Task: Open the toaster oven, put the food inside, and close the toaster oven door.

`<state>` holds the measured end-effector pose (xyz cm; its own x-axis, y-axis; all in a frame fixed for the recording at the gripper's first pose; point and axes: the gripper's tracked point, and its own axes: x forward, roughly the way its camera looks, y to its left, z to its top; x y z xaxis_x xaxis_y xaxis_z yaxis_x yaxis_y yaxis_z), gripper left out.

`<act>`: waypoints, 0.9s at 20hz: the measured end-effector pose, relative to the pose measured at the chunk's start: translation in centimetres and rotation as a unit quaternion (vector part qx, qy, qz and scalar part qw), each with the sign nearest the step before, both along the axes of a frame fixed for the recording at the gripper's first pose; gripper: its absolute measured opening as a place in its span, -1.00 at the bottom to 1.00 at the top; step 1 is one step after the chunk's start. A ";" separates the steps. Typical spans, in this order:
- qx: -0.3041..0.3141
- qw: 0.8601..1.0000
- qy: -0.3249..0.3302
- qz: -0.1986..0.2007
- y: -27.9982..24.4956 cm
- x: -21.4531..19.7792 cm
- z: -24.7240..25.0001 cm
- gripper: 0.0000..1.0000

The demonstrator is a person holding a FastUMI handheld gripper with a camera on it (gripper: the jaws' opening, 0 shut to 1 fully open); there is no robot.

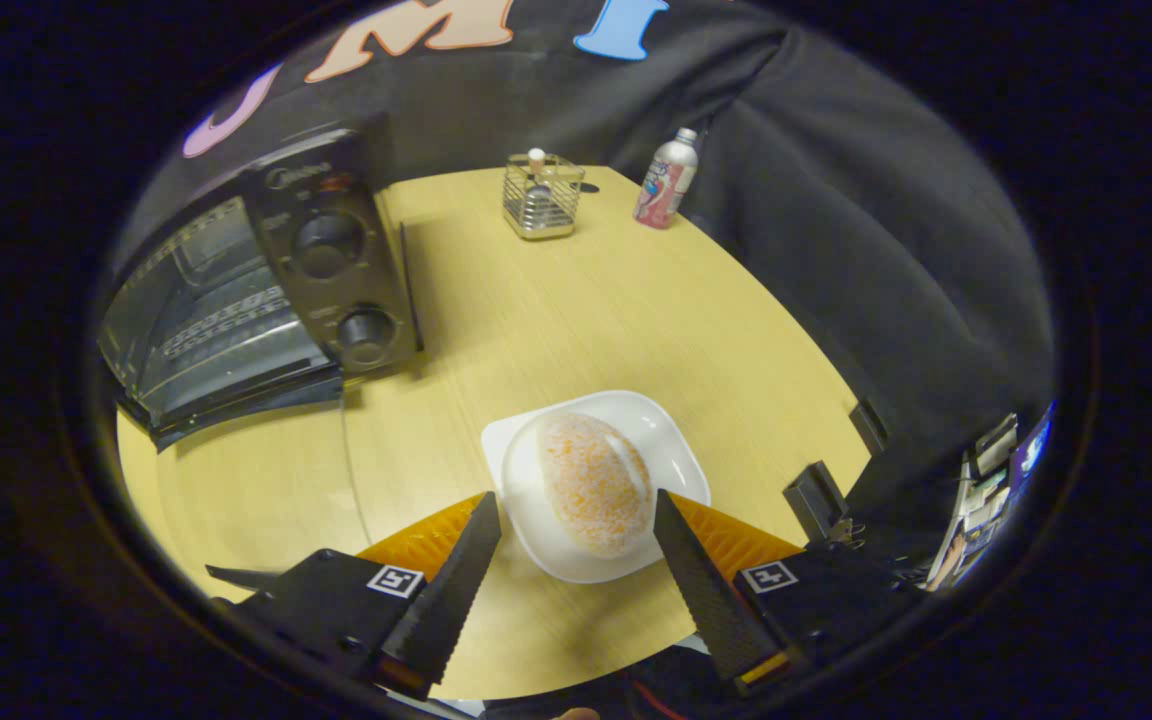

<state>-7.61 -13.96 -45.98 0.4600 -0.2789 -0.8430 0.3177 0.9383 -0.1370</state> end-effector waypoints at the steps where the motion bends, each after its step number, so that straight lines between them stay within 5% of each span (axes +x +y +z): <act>1: 0.006 1.000 0.009 -0.003 -0.2 0.0 -0.6 0.98; 6: 0.035 0.999 0.034 -0.023 -1.7 0.6 -3.4 0.98; 18: 0.086 0.994 0.000 -0.064 -1.9 2.0 -3.7 0.46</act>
<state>-5.57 -15.83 -49.71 0.4306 -0.1862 -0.8831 0.4355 0.8999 0.0226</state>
